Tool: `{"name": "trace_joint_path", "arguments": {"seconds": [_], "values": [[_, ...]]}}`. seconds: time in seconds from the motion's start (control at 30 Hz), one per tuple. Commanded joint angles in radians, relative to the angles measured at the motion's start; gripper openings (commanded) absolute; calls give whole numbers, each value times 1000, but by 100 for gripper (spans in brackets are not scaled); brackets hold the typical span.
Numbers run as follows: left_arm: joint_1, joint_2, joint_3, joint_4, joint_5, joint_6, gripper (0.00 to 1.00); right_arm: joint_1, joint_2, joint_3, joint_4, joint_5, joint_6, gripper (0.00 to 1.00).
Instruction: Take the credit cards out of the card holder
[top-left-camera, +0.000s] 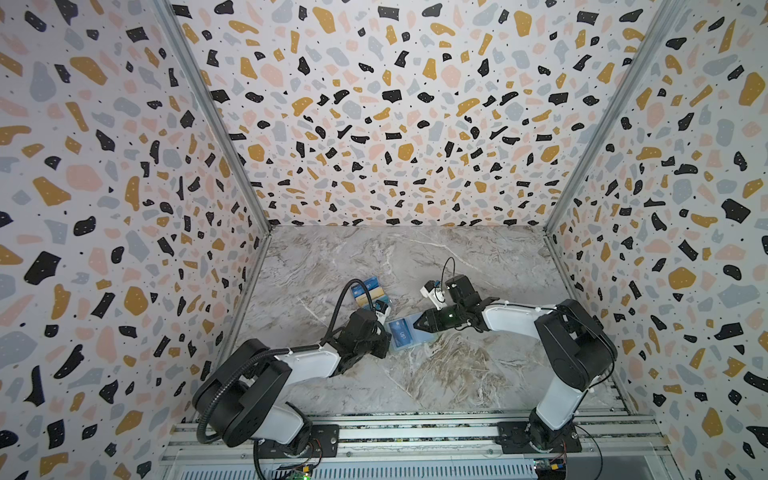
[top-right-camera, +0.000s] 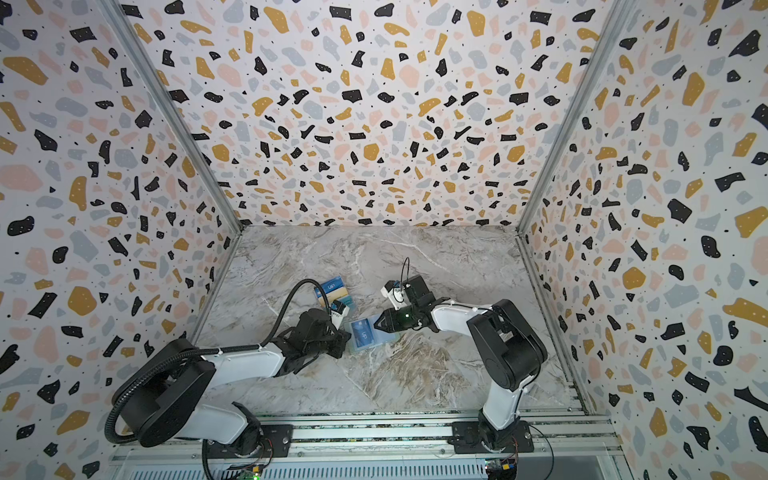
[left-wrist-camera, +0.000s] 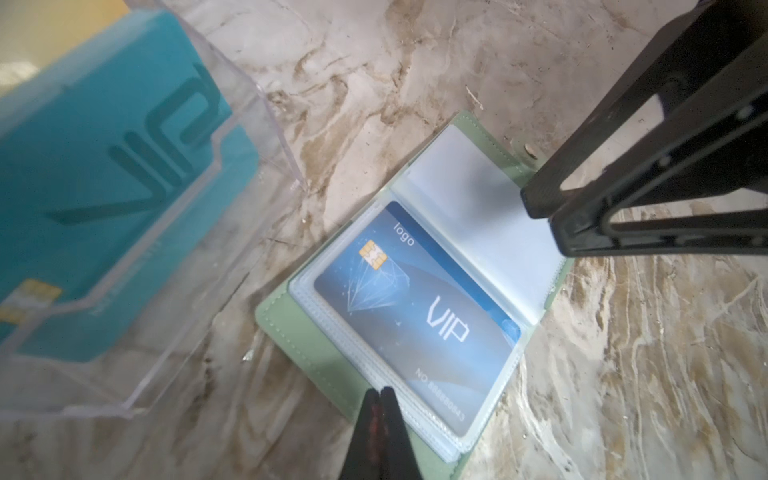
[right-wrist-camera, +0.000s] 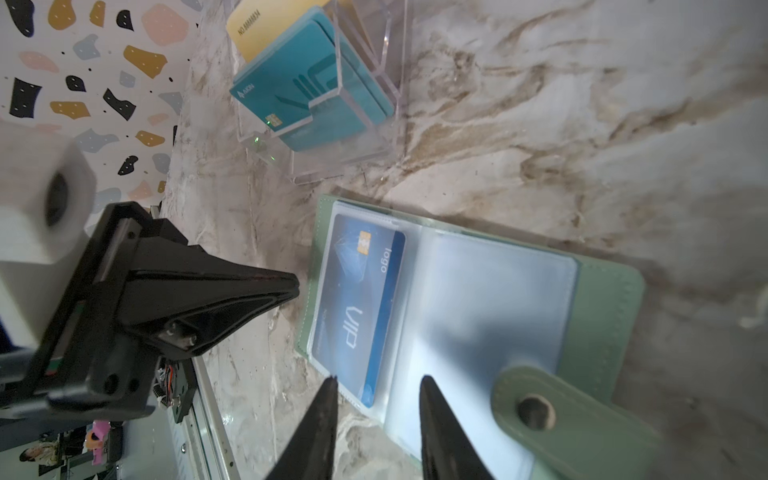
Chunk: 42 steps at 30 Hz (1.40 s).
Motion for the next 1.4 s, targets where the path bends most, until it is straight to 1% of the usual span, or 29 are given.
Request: {"name": "trace_joint_path", "arguments": {"seconds": [0.0,0.2,0.53,1.0,1.37], "values": [[23,9,24,-5,-9,29,0,24,17,46,8,-24,10,34],[69,29,34,-10,40,56,0,36,58,79,-11,-26,16,34],[75,51,46,9,106,102,0,36,116,101,-24,-21,25,34],[77,108,57,12,119,98,0,36,143,101,-24,-74,22,32],[77,105,21,20,107,79,0,34,174,118,-19,-166,30,30]]}}
